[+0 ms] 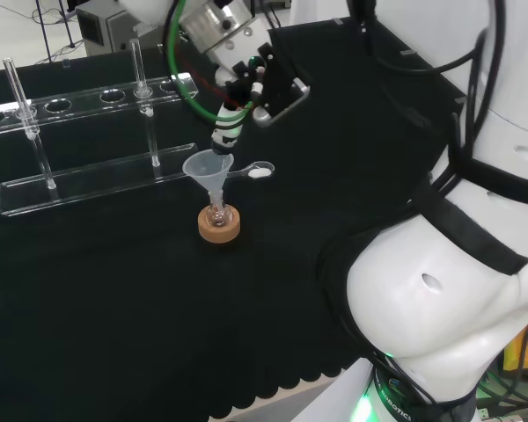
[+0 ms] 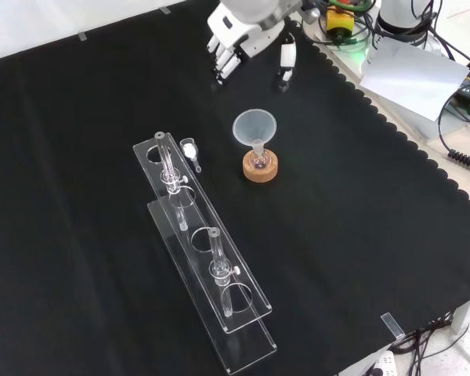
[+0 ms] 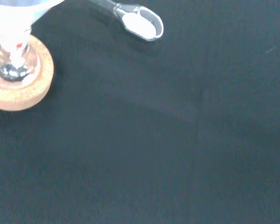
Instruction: Place the funnel on the round-bottom flask.
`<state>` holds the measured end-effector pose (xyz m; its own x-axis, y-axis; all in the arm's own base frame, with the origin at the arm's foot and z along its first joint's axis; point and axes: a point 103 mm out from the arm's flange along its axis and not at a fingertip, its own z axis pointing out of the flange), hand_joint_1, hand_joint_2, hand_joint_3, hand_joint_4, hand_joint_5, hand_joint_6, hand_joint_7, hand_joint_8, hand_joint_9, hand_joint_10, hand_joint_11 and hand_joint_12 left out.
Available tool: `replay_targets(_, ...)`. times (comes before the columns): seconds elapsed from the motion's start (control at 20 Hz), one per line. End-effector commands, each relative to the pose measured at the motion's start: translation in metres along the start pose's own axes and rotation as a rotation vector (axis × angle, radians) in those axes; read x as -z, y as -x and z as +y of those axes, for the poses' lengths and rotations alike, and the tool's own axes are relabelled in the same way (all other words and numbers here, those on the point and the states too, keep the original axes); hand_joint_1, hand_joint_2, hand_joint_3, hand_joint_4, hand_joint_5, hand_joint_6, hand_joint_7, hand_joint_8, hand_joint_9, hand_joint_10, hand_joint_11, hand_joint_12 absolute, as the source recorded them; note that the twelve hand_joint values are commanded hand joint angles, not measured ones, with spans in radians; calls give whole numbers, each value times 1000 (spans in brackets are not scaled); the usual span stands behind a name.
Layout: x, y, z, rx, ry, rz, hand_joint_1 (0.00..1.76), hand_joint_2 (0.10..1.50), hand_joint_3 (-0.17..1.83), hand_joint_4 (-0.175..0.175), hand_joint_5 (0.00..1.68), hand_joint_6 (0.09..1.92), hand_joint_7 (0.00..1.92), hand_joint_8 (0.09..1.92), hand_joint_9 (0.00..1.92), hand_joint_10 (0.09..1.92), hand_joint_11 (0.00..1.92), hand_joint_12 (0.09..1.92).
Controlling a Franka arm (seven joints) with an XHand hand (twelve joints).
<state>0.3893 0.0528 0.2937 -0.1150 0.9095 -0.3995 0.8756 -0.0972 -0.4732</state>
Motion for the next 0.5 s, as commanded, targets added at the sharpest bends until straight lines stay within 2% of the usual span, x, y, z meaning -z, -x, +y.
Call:
replay_targets(0.05, -8, 39, 4, 40, 166, 197, 549, 687, 380, -48, 479, 119, 505, 684, 763, 562, 550, 1299)
replay_targets(0.5, -22, 66, 38, 55, 192, 258, 551, 687, 393, -49, 497, 105, 521, 664, 779, 537, 556, 1290)
